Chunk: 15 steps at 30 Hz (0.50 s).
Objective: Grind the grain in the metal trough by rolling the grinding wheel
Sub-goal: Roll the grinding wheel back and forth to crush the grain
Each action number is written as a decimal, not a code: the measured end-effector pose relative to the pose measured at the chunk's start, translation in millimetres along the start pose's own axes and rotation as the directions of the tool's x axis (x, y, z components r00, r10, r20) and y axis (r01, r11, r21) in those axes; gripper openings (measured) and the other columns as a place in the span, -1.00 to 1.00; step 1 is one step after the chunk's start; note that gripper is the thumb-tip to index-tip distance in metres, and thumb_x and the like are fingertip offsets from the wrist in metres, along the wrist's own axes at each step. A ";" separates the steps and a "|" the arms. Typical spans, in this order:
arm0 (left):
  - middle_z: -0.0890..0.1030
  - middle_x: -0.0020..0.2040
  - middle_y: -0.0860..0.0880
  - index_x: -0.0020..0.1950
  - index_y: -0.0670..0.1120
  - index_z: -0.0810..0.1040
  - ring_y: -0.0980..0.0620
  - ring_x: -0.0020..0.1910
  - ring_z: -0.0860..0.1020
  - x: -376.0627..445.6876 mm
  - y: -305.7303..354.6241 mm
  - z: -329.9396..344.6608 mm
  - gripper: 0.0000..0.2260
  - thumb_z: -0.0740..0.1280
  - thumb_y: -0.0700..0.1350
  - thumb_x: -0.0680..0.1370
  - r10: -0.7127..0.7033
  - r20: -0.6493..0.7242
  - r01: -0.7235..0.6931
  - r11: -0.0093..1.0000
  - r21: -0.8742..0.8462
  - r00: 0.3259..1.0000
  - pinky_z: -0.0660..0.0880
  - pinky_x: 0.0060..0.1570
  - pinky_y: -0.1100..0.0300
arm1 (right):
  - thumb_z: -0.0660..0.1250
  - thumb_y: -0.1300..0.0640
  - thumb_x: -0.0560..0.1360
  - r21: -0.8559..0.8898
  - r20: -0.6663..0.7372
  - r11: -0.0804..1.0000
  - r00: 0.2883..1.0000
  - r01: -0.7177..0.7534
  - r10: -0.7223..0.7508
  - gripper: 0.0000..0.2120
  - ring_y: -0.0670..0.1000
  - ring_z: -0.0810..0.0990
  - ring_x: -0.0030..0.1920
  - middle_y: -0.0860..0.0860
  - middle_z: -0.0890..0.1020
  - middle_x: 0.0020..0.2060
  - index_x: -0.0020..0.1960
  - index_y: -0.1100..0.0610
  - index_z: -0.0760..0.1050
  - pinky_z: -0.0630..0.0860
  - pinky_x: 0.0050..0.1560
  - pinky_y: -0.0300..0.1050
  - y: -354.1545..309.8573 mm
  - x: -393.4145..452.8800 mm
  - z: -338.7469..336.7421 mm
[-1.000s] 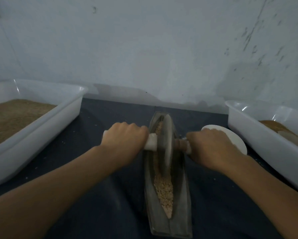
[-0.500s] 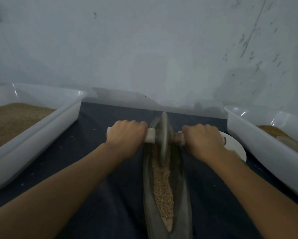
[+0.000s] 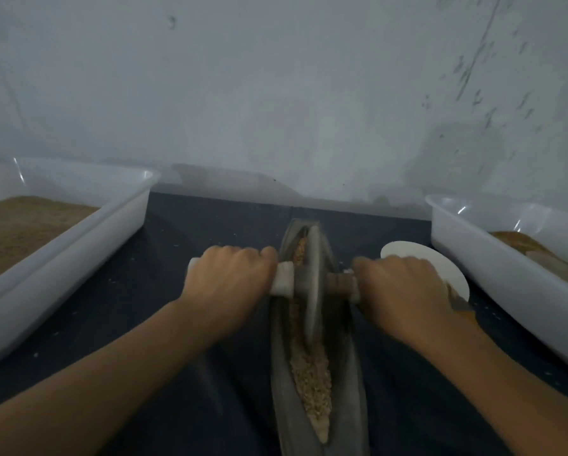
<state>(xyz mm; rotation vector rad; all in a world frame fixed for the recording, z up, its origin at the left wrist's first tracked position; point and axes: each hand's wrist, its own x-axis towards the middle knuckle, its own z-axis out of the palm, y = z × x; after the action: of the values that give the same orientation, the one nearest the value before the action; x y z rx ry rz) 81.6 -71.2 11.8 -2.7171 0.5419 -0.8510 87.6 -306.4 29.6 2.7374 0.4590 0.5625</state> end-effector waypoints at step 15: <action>0.33 -0.49 0.09 -0.25 0.07 0.20 0.11 -0.60 0.23 -39.6 2.9 -34.6 -0.38 0.60 -0.01 -0.03 0.113 0.031 -0.110 0.990 -0.089 0.993 0.06 -0.53 0.26 | 0.57 0.03 0.05 0.067 -0.120 0.982 0.979 0.174 -0.165 -0.50 -0.06 0.31 -0.60 -0.11 0.30 -0.58 -0.34 -0.07 0.22 0.25 -0.60 -0.19 1.7 -52.3 -19.2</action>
<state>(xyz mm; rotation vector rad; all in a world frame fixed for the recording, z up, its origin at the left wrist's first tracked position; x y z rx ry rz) 30.3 -61.5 18.8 -2.7433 0.7321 -0.7663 34.4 -322.6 29.9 2.7126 0.7498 0.6715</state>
